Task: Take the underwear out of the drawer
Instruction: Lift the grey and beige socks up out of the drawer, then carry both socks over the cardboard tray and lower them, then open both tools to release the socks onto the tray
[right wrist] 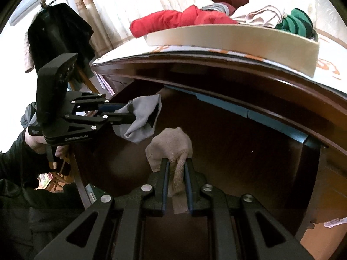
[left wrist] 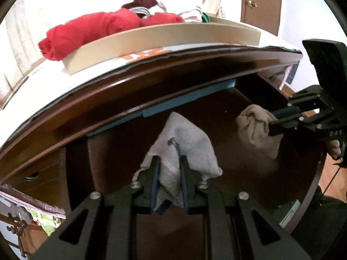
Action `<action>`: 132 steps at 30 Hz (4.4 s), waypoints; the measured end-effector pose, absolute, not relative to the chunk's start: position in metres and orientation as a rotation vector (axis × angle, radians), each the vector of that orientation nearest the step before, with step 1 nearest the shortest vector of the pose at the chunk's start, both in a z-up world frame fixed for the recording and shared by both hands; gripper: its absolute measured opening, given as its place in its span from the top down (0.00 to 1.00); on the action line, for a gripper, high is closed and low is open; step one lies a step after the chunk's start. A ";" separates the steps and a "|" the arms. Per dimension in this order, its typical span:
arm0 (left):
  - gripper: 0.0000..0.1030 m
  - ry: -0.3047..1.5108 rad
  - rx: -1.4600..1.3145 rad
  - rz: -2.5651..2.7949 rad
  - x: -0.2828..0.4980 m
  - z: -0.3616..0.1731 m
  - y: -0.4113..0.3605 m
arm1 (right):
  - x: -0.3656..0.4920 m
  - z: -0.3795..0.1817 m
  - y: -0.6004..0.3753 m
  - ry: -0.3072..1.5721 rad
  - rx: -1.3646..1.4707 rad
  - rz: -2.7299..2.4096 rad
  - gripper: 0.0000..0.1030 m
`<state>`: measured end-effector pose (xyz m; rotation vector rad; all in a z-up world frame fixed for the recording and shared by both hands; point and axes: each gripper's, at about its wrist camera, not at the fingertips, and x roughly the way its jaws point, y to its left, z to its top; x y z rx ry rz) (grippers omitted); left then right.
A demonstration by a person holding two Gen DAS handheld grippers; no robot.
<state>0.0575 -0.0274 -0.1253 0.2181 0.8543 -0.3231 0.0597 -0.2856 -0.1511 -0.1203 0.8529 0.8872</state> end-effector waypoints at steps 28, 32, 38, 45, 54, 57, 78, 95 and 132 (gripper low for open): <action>0.85 0.565 0.167 -0.239 0.034 -0.065 -0.032 | 0.033 -0.108 -0.298 0.571 -0.074 0.897 0.85; 0.85 0.517 0.175 -0.243 0.035 -0.046 -0.034 | 0.032 -0.086 -0.297 0.528 -0.070 0.895 0.85; 0.85 0.469 0.202 -0.253 0.044 -0.019 -0.040 | 0.037 -0.054 -0.299 0.470 -0.080 0.879 0.85; 0.85 0.437 0.212 -0.270 0.064 0.002 -0.049 | 0.052 -0.029 -0.305 0.433 -0.073 0.853 0.85; 0.85 0.417 0.241 -0.274 0.089 0.022 -0.062 | 0.067 -0.010 -0.311 0.416 -0.078 0.810 0.85; 0.85 0.416 0.258 -0.270 0.100 0.025 -0.067 | 0.076 -0.006 -0.314 0.422 -0.068 0.787 0.85; 0.85 0.487 0.264 -0.287 0.166 0.033 -0.089 | 0.142 0.009 -0.322 0.476 -0.030 0.647 0.85; 0.85 0.611 0.228 -0.311 0.210 0.018 -0.103 | 0.185 -0.009 -0.317 0.608 -0.030 0.561 0.84; 0.34 0.595 0.171 -0.316 0.176 0.004 -0.090 | 0.170 -0.032 -0.313 0.663 -0.055 0.526 0.51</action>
